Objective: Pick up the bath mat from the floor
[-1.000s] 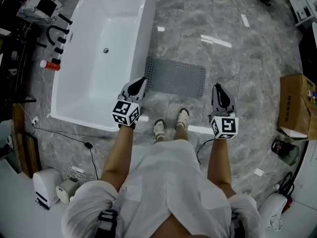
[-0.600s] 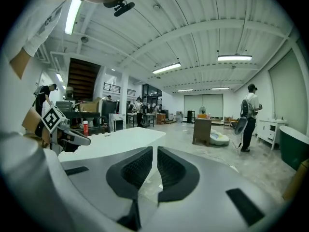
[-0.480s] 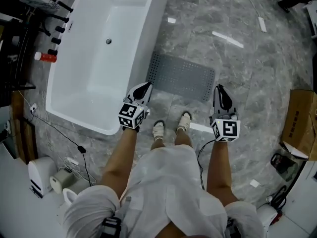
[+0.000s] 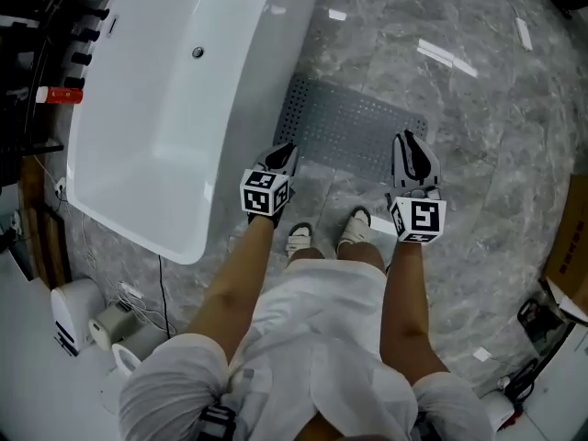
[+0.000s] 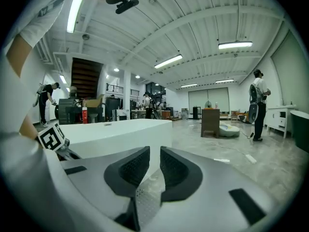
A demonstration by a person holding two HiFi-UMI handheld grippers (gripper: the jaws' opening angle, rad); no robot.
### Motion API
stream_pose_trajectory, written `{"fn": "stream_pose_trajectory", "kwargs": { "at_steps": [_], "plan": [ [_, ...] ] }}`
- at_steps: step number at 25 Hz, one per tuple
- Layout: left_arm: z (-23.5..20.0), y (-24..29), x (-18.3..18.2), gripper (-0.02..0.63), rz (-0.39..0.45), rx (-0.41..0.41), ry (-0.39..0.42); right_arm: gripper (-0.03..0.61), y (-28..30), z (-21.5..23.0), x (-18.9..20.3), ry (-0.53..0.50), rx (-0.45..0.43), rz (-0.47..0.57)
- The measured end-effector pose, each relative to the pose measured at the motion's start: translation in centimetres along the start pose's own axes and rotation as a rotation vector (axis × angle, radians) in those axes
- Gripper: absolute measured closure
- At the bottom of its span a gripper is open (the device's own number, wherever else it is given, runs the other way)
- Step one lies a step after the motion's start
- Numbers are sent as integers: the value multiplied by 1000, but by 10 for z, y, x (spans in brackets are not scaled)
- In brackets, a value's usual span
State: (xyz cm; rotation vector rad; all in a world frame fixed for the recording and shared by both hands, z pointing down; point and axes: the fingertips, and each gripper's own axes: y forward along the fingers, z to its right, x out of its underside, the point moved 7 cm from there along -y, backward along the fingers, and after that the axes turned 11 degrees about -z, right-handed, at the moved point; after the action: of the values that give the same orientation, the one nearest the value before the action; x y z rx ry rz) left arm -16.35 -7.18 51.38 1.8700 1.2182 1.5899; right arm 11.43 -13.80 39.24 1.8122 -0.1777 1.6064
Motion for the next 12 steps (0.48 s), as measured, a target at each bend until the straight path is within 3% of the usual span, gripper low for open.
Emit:
{"fn": "stream_pose_trajectory", "kwargs": {
  "at_steps": [4, 12],
  "plan": [
    [-28, 69, 46, 534, -105, -46, -75, 502, 55, -2, 49, -27, -30, -31],
    [-93, 180, 127, 477, -217, -125, -186, 457, 145, 7, 139, 15, -37, -60]
  ]
}}
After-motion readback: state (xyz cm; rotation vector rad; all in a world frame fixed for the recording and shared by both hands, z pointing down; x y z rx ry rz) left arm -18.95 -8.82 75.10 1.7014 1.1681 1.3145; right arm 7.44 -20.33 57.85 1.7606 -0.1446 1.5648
